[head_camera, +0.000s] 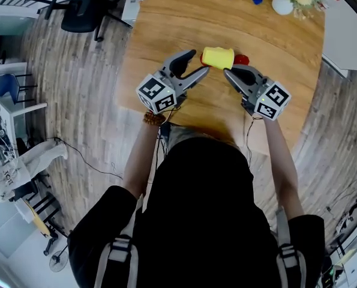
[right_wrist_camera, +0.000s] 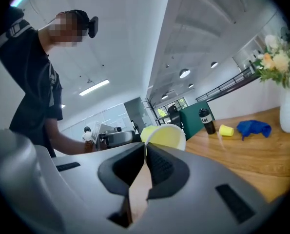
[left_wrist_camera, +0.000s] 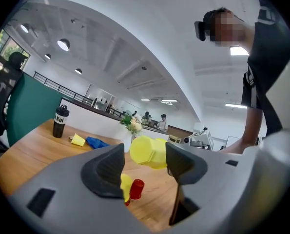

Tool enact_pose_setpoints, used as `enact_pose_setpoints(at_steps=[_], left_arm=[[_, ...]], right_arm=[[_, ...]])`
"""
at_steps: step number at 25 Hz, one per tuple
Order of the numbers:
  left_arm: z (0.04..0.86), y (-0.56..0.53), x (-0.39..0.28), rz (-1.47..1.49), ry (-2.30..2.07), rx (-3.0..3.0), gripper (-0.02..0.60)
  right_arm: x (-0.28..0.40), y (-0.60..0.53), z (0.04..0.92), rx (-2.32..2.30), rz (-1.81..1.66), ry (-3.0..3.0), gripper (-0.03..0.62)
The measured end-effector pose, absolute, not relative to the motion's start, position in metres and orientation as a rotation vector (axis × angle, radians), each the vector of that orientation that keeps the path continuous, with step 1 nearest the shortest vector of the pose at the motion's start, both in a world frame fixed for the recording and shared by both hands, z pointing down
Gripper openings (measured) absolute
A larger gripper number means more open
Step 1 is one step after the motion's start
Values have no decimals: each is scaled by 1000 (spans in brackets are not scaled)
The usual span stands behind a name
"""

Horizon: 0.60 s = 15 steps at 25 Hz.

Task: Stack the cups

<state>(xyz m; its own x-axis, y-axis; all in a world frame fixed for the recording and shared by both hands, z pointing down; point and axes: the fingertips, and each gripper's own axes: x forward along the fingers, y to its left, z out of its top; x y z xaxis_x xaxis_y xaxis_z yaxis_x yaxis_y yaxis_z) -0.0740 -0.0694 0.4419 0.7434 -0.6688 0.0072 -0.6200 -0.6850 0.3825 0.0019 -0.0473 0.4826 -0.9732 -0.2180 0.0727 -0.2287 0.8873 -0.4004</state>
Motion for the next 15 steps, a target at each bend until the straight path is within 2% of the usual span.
enact_pose_setpoints(at_steps=[9, 15], left_arm=[[429, -52, -52, -377, -760, 2505, 272], [427, -43, -30, -324, -701, 2563, 270]], right_arm=[[9, -8, 468, 205, 683, -3135, 25], [17, 0, 474, 236, 648, -3116, 29]])
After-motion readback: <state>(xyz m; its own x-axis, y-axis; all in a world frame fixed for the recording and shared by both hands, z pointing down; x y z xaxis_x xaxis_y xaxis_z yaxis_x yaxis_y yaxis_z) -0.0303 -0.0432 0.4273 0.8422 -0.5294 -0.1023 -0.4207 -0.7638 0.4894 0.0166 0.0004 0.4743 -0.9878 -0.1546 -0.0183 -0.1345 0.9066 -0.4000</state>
